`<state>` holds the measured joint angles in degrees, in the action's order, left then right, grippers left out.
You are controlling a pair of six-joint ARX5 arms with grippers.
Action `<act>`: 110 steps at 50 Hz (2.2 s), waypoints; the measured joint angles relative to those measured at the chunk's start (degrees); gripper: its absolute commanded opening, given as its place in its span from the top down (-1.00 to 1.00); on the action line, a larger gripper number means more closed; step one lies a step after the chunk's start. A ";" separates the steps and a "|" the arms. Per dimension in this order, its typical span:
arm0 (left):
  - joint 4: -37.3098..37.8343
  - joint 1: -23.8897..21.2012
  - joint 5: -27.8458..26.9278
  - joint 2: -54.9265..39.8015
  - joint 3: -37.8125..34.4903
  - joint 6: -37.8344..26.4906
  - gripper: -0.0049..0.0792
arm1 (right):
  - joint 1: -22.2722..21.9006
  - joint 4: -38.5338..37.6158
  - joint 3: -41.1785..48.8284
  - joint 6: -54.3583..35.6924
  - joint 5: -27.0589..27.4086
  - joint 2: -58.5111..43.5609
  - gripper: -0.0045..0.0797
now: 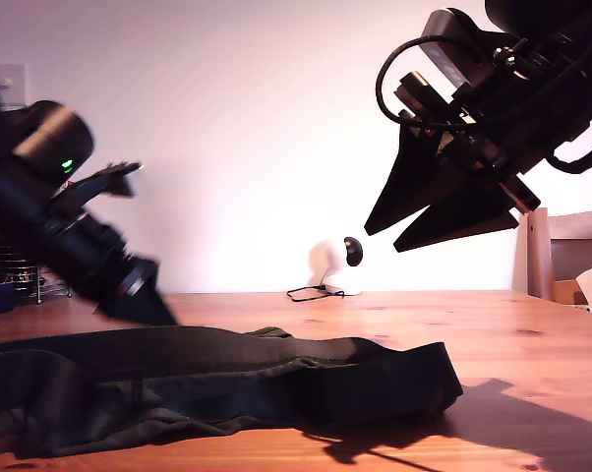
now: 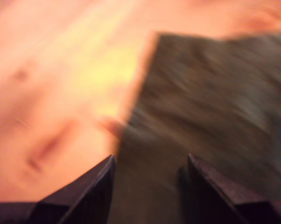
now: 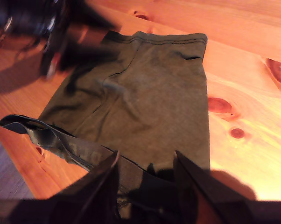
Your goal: Fold the underwear in front of you. After folding it, place it to the right side.
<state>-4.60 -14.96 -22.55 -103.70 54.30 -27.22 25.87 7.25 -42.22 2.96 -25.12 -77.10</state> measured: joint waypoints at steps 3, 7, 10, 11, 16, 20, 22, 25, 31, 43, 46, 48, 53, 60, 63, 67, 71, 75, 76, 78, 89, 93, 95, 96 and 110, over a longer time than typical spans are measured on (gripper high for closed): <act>2.10 0.57 -0.72 -0.61 3.26 0.00 -0.19 | 0.00 -0.02 0.00 0.00 0.00 0.00 0.13; 5.09 1.25 -2.93 -1.86 7.23 0.00 -0.19 | 0.00 -0.02 0.00 -0.04 0.02 0.00 0.13; 7.48 1.53 -4.90 -3.39 9.49 0.00 -0.19 | -0.04 -0.09 0.00 -0.04 0.02 0.00 0.13; 8.50 1.62 -5.44 -4.07 10.12 0.00 -0.19 | -0.13 -0.09 0.00 -0.04 0.02 0.00 0.13; 12.37 1.88 -7.56 -7.54 11.39 0.00 -0.19 | -0.42 -0.11 0.00 -0.04 0.07 0.00 0.13; 13.84 1.86 -7.65 -10.23 11.37 0.00 -0.19 | -0.92 -0.20 0.00 -0.04 0.07 0.00 0.13; 13.64 1.97 -8.48 -10.80 11.50 -0.35 -0.19 | -1.11 -0.22 0.00 -0.04 0.09 0.00 0.13; 13.64 2.12 -8.44 -10.80 11.69 -0.09 -0.18 | -1.14 -0.26 0.00 -0.04 0.11 0.00 0.13; 13.84 1.92 -8.48 -10.80 11.69 -0.11 0.01 | -1.40 -0.35 0.00 -0.04 0.13 0.00 0.14; 14.60 1.07 -12.02 -10.82 11.69 -1.49 0.93 | -1.40 -1.03 0.00 -0.04 0.20 0.00 0.14; 14.64 0.76 -12.52 -10.82 11.69 -1.55 0.93 | -1.40 -1.25 0.00 -0.04 0.20 0.00 0.14; 14.64 0.63 -12.55 -10.82 11.69 -1.55 0.93 | -1.40 -1.25 0.00 -0.04 0.20 0.00 0.14; 15.08 0.35 -12.55 -10.82 11.72 -1.38 0.93 | -1.40 -1.22 0.00 -0.04 0.20 0.00 0.14; 17.99 0.35 -12.52 -10.82 13.84 1.25 0.93 | -1.40 -1.22 0.00 -0.04 0.20 0.00 0.14; 20.04 0.35 -11.87 -10.78 15.87 1.68 0.93 | -1.40 -1.20 0.00 -0.04 0.20 0.00 0.14; 23.50 0.35 -9.86 -10.12 18.47 1.97 0.93 | -1.40 -1.22 0.00 -0.04 0.20 -0.02 0.14; 28.09 0.35 -6.38 -8.17 20.31 2.05 0.93 | -1.40 -1.29 0.00 -0.04 0.20 -0.50 0.14; 32.72 0.35 -3.80 -5.60 21.62 2.05 0.93 | -1.40 -1.38 0.00 -0.04 0.20 -1.88 0.14; 33.86 0.35 -3.10 -4.87 21.97 2.10 0.93 | -1.40 -1.53 0.00 -0.04 0.20 -2.36 0.14; 36.33 0.35 -1.70 -3.78 22.71 2.08 0.93 | -1.40 -1.68 0.00 -0.04 0.20 -3.17 0.14; 51.58 0.35 6.86 -1.92 27.10 1.49 0.93 | -1.40 -3.43 0.00 -0.04 0.20 -5.95 0.14; 58.75 0.35 9.60 -1.77 29.33 1.53 0.93 | -1.40 -3.80 0.00 -0.04 0.17 -6.93 0.14; 62.62 0.35 10.40 -1.49 30.82 1.55 0.93 | -1.40 -3.82 0.00 -0.04 0.17 -7.45 0.14; 64.39 0.35 10.71 -1.27 31.41 1.60 0.93 | -1.40 -3.82 0.00 -0.04 0.15 -7.63 0.14; 70.82 1.44 12.46 2.29 33.92 3.28 0.93 | -1.40 -6.47 0.00 0.52 -0.92 -10.36 0.14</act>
<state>66.22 -13.52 -10.09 -101.41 88.23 -23.94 24.47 0.78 -42.22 3.49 -26.04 -87.46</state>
